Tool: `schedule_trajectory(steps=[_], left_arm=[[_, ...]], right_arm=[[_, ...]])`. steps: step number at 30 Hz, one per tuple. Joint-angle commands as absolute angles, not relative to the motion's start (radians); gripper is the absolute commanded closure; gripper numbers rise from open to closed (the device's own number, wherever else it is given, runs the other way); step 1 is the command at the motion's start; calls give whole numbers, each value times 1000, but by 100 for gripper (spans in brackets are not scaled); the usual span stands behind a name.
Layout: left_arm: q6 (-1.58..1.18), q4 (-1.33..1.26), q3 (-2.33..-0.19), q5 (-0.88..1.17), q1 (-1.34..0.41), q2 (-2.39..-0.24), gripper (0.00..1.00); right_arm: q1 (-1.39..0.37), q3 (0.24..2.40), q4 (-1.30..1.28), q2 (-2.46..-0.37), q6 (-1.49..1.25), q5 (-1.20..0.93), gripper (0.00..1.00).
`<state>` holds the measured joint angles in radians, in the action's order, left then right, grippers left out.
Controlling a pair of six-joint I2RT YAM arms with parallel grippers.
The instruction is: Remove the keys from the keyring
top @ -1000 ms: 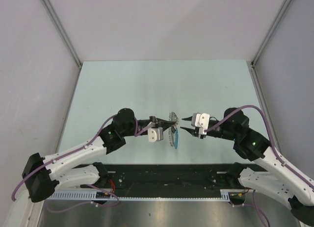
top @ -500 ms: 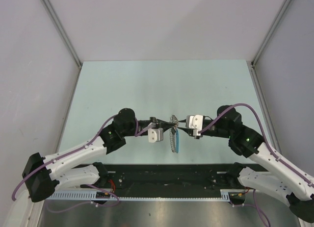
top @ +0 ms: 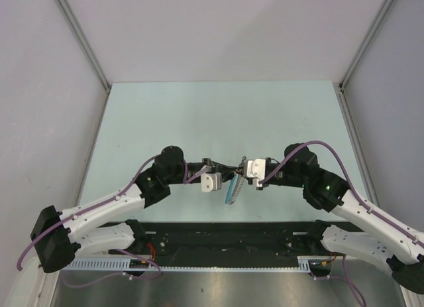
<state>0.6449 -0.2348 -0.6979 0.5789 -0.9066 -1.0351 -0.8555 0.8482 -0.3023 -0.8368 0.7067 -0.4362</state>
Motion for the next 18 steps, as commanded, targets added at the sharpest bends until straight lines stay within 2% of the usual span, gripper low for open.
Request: schedule_trajectory(steps=[1, 3, 5, 8, 12, 14, 18], left_arm=[[638, -298, -755, 604, -907, -1032, 100], [637, -295, -758, 600, -907, -1031, 100], [634, -295, -758, 577, -907, -1031, 100], [634, -281, -761, 503, -904, -1031, 87], [643, -221, -794, 436, -873, -1029, 61], [640, -184, -807, 423, -848, -1014, 57], [537, -186, -812, 399, -821, -979, 53]], right_arm=[[-877, 851, -252, -851, 727, -362, 90], [-882, 851, -235, -851, 707, -324, 100], [-879, 850, -229, -854, 680, -299, 100], [-877, 841, -221, -850, 658, -279, 100], [-871, 838, -198, -850, 606, -226, 100], [-859, 839, -178, -851, 575, -206, 100], [-813, 839, -130, -845, 442, -213, 100]])
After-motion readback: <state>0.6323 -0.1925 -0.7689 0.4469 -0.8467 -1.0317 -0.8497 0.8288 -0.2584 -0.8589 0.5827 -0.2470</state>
